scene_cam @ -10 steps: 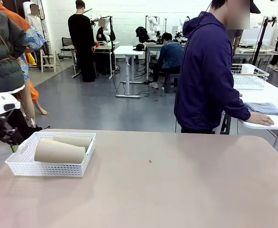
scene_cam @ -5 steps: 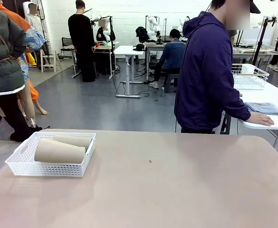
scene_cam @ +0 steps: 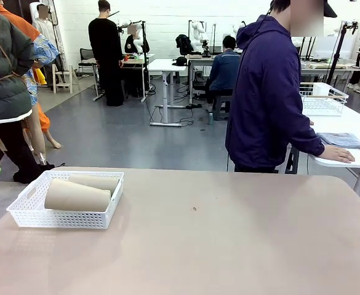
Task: Clean and organize the cups into the basket.
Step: Move the Organizing basket back to the left side of the table.
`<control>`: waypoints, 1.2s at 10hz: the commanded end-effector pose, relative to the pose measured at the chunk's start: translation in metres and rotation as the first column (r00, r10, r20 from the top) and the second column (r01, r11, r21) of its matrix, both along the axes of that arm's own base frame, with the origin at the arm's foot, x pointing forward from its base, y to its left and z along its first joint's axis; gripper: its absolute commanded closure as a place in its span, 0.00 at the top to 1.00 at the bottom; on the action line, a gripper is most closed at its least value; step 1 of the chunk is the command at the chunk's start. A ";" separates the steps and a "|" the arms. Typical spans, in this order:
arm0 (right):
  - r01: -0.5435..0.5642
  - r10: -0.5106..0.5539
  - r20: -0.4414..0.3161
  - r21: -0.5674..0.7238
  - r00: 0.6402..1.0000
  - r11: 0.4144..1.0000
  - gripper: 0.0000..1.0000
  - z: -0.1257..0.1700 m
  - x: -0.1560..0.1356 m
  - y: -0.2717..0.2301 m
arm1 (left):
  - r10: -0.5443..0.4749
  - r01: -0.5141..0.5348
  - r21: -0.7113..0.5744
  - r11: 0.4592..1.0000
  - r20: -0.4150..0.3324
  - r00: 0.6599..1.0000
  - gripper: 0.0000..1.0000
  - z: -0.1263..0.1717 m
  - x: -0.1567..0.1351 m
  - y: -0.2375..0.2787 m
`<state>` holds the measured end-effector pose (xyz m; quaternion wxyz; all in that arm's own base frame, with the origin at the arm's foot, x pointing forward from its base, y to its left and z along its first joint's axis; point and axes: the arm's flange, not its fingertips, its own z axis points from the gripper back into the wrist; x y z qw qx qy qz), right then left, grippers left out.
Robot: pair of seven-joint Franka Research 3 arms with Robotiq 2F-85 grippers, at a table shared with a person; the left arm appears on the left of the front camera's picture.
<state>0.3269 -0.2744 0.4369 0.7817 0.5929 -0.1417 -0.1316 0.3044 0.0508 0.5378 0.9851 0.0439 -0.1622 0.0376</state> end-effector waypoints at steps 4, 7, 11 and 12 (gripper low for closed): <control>0.000 0.000 0.011 -0.007 1.000 1.000 1.00 -0.002 -0.001 0.001 | -0.028 -0.062 -0.536 0.842 -0.159 0.987 1.00 0.019 0.023 0.070; 0.000 0.000 0.011 -0.007 1.000 1.000 1.00 -0.002 -0.001 0.001 | -0.133 0.028 -0.901 0.433 -0.034 0.990 1.00 0.026 0.065 0.155; 0.000 0.000 0.011 -0.007 1.000 1.000 1.00 -0.002 -0.001 0.001 | -0.125 0.085 -0.990 0.108 0.071 0.990 1.00 -0.018 0.092 0.258; 0.000 0.000 0.011 -0.007 1.000 1.000 1.00 -0.002 -0.001 0.001 | -0.136 0.073 -0.992 0.101 0.059 0.989 1.00 -0.033 0.097 0.271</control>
